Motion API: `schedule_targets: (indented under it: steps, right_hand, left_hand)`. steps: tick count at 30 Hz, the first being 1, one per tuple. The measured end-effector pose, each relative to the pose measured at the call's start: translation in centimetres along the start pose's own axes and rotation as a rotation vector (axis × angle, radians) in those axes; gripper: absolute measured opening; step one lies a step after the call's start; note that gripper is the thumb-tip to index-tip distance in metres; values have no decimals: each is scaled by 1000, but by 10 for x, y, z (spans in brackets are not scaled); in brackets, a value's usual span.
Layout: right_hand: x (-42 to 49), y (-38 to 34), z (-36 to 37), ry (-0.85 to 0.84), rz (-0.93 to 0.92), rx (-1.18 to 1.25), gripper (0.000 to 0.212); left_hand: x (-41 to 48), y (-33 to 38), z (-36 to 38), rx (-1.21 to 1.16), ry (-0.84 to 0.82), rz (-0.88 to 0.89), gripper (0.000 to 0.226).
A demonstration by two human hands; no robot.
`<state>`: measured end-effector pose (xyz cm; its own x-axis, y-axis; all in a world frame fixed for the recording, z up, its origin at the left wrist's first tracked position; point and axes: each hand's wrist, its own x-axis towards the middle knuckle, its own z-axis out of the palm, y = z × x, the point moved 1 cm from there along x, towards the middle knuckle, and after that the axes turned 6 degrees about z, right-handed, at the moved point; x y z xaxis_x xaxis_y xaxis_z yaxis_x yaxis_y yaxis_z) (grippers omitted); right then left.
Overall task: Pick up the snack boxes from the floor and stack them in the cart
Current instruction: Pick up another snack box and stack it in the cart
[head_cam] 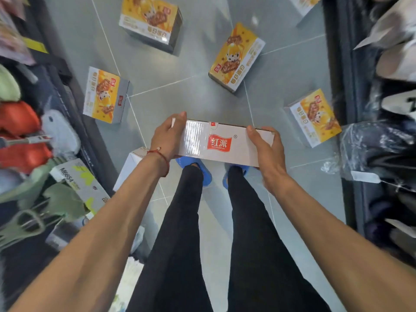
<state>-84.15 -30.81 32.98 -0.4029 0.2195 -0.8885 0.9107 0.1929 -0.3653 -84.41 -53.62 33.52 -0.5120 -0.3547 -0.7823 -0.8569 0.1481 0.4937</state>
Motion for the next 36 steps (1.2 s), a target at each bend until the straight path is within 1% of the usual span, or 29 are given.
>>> schedule_targets:
  steps: [3, 7, 9, 13, 14, 17, 21, 25, 28, 31, 32, 34, 36]
  right_hand:
    - [-51, -14, -27, -16, 11, 89, 47]
    - [-113, -33, -61, -15, -2, 169, 47]
    - [-141, -41, -75, -8, -14, 212, 47]
    - [-190, -51, -96, 24, -28, 300, 43]
    - [-203, -52, -99, 31, -27, 326, 44]
    - [-232, -50, -102, 63, -40, 388, 46]
    - [-264, -44, -97, 98, -69, 476, 44]
    - [-290, -24, -90, 162, -92, 580, 40]
    - [-310, -7, -80, 189, -90, 670, 41]
    - [-328, 11, -70, 225, -88, 779, 58]
    - [-333, 16, -67, 238, -82, 795, 61]
    - [-346, 32, -65, 274, -55, 865, 60]
    - [-355, 54, -64, 315, -33, 939, 58]
  left_hand:
    - [-52, 31, -15, -32, -7, 48, 34]
    - [-117, 67, -29, -30, -50, 123, 56]
    - [-146, 82, -34, -14, -61, 171, 59]
    - [-193, 104, -45, 11, -40, 269, 73]
    - [-202, 108, -47, 13, -43, 292, 70]
    - [-221, 116, -55, 16, -60, 364, 52]
    - [-237, 121, -66, 1, -107, 430, 39]
    - [-244, 122, -76, 29, -186, 469, 29]
    - [-248, 126, -84, 90, -256, 497, 13]
    - [-254, 131, -84, 181, -326, 552, 13]
    - [-256, 132, -83, 203, -342, 561, 12]
    - [-267, 134, -77, 267, -406, 580, 11]
    - [-281, 133, -67, 332, -461, 592, 19]
